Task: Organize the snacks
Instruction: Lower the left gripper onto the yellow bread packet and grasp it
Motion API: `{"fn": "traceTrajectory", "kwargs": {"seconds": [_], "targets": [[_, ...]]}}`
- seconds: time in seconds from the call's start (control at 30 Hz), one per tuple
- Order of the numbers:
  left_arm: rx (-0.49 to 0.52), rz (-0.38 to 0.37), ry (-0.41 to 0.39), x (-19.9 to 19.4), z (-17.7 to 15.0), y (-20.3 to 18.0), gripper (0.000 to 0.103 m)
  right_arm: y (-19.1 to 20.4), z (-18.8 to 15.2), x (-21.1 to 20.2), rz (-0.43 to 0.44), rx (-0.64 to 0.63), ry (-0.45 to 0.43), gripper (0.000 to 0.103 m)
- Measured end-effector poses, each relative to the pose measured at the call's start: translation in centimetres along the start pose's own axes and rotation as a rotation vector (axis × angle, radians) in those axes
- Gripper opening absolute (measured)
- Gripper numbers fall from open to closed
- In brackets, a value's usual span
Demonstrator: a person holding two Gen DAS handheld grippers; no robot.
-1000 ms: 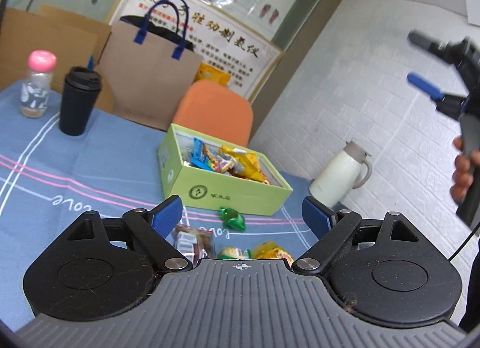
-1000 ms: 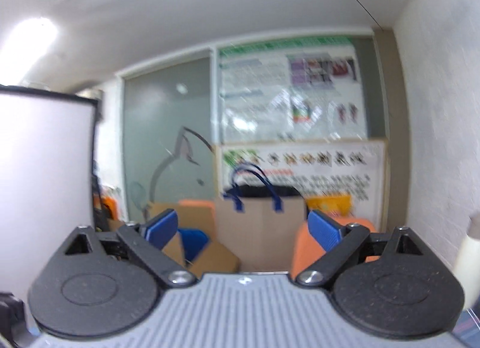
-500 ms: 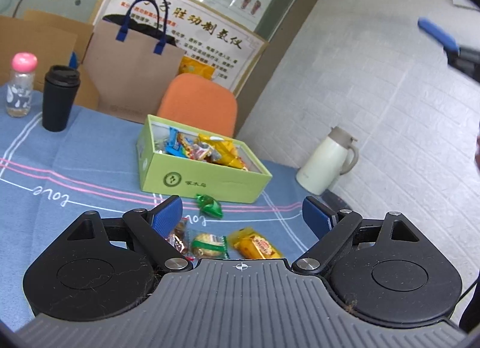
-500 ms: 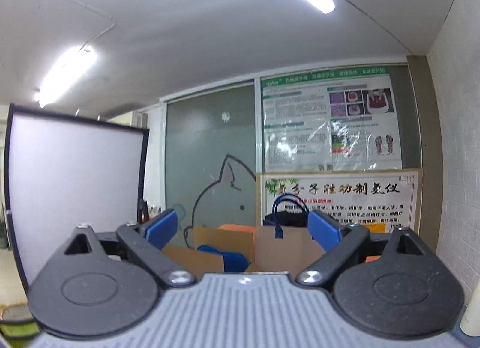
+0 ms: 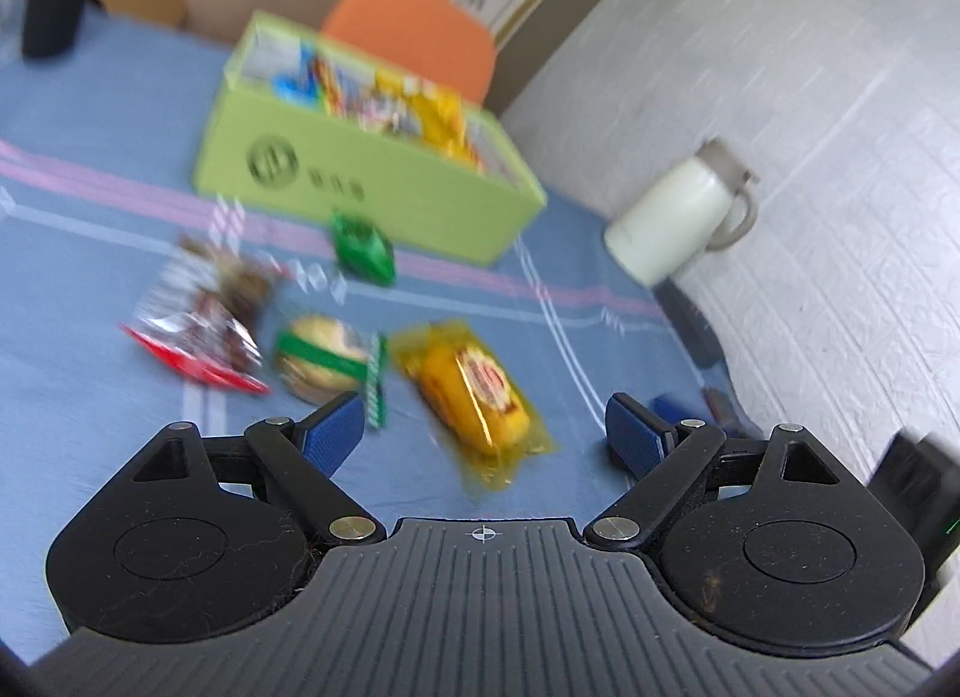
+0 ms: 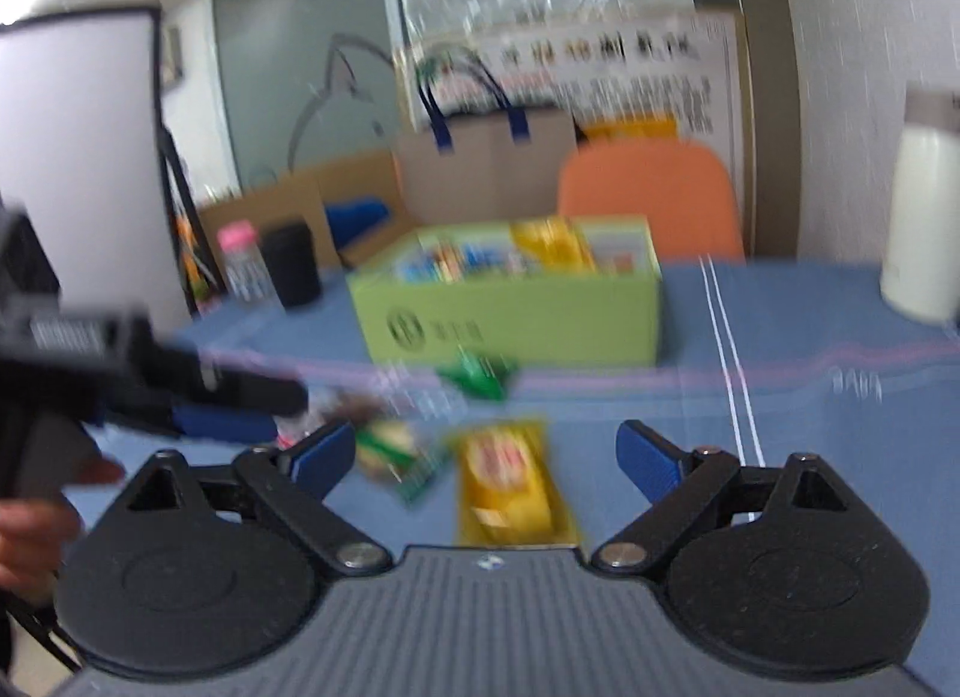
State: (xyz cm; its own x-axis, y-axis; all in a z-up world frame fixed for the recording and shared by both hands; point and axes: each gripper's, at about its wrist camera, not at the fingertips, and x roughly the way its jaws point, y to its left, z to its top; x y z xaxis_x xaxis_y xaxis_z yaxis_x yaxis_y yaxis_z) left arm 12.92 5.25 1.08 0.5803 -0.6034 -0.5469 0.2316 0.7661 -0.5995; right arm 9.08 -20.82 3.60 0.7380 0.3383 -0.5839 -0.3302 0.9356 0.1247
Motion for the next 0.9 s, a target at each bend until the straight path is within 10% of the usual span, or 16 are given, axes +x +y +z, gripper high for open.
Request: {"fn": "traceTrajectory", "kwargs": {"seconds": [0.53,0.63,0.9], "targets": [[-0.069,0.089,0.182,11.5,1.5,-1.4,0.059,0.0,-0.1,8.2,0.096,-0.160,0.167,0.079],[-0.041,0.061,0.200,11.7,1.1,-1.4,0.032,0.6,-0.3,7.2,0.062,-0.163,0.142,0.061],[-0.006,-0.033,0.110,8.2,3.6,-3.1,0.029,1.5,2.8,3.7,0.044,-0.165,0.002,0.057]]}}
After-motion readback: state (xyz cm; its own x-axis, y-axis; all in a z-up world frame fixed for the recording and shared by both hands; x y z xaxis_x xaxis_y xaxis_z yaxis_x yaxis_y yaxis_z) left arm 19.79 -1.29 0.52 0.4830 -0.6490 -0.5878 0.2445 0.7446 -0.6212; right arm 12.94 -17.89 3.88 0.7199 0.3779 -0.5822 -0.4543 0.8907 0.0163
